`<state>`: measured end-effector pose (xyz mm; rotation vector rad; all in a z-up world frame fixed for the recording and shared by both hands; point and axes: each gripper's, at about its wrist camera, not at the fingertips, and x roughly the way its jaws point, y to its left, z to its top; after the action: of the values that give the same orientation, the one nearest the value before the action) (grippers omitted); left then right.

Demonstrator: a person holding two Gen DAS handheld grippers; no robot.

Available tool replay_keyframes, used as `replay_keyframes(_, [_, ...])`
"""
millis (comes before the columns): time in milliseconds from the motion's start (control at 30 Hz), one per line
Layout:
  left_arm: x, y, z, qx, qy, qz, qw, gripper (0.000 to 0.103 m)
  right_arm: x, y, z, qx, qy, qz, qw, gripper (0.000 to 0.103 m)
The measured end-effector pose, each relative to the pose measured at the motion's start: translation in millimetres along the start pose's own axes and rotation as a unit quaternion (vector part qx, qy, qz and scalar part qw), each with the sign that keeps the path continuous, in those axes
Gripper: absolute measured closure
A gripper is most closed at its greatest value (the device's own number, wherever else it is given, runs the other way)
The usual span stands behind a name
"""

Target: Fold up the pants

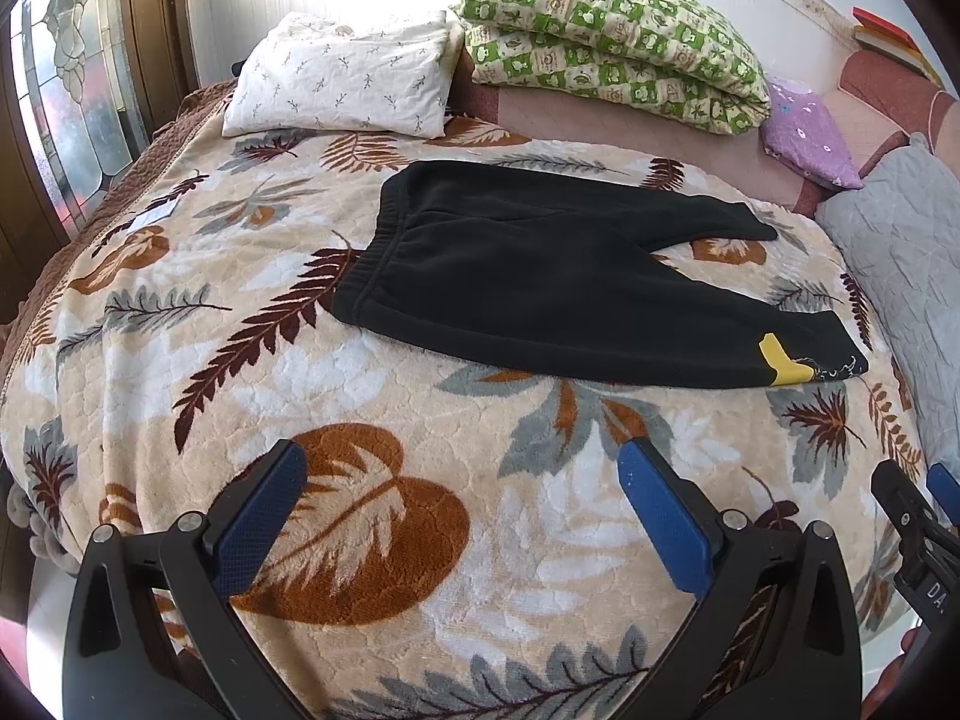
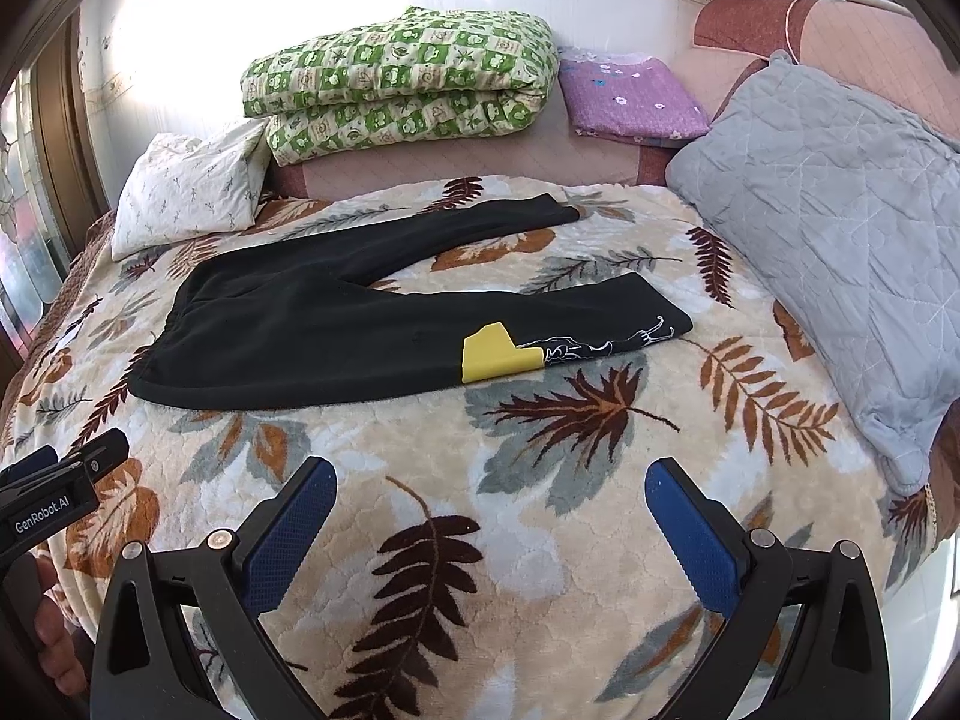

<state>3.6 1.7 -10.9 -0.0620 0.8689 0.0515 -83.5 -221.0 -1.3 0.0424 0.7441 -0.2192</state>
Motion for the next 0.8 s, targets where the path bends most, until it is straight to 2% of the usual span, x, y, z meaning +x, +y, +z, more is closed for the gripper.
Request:
replay_keyframes(500, [9.9, -6.8, 3.7, 0.010, 0.013, 0.001, 0.9999, 0.000, 3.8, 0.3, -0.1, -0.002, 0.004, 0.001, 1.000, 0.000])
replay_keyframes(800, [20.6, -11.3, 12.7, 0.011, 0.017, 0.000, 0.9998, 0.000, 18.0, 2.2, 11.4, -0.009, 0.011, 0.004, 1.000, 0.000])
